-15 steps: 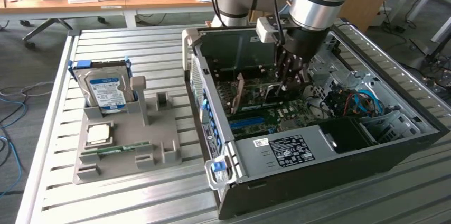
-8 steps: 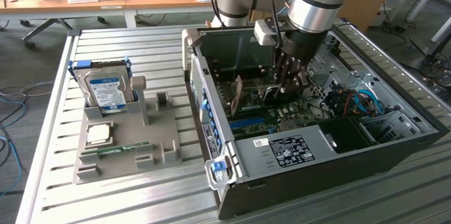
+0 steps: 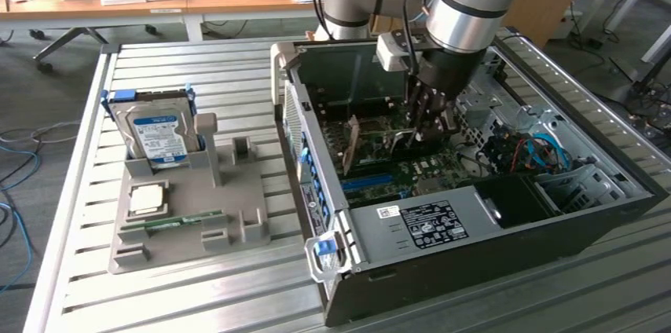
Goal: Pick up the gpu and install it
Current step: 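Insert the gpu into the slot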
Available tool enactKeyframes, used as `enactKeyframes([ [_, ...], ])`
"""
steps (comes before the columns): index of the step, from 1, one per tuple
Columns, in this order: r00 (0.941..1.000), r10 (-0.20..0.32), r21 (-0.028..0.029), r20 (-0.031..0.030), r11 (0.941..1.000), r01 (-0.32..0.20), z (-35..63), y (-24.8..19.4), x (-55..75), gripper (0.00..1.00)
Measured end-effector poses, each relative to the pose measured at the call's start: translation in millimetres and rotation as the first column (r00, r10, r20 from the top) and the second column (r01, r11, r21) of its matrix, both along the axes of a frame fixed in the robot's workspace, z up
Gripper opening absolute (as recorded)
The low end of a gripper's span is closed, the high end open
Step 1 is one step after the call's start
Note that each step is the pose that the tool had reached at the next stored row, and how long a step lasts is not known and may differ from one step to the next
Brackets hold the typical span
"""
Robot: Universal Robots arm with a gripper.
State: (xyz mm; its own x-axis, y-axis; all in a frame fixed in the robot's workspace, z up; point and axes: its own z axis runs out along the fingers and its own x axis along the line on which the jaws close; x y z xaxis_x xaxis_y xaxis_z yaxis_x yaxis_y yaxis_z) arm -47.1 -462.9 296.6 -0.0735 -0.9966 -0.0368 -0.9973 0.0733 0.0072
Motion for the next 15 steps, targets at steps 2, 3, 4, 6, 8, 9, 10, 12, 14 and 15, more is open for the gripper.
enactKeyframes([
  [2, 1.0, 0.0, 0.0001, 0.0, 1.0, 0.0, 0.0, 0.0, 0.0, 0.27],
  [3, 1.0, 0.0, 0.0005, 0.0002, 1.0, 0.0, -0.6, 0.1, 0.0, 0.27],
  [4, 1.0, 0.0, 0.0007, 0.0002, 1.0, 0.0, -1.7, 0.1, -0.1, 0.27],
  [6, 1.0, 0.0, 0.0002, 0.0001, 1.0, 0.0, -4.3, 0.0, -0.9, 0.27],
  [8, 1.0, 0.0, 0.0004, 0.0002, 1.0, 0.0, -6.7, 0.0, -2.5, 0.27],
  [9, 1.0, 0.0, 0.0002, 0.0, 1.0, 0.0, -7.1, 0.0, -3.9, 0.27],
  [10, 1.0, 0.0, 0.0, 0.0, 1.0, 0.0, -7.4, 0.0, -5.3, 0.27],
  [12, 1.0, 0.0, 0.0003, 0.0001, 1.0, 0.0, -8.2, 0.0, -8.2, 0.27],
  [14, 1.0, 0.0, 0.0003, 0.0001, 1.0, 0.0, -10.6, 0.1, -10.1, 0.27],
  [15, 1.0, 0.0, 0.0003, 0.0001, 1.0, 0.0, -12.1, 0.0, -10.8, 0.27],
])
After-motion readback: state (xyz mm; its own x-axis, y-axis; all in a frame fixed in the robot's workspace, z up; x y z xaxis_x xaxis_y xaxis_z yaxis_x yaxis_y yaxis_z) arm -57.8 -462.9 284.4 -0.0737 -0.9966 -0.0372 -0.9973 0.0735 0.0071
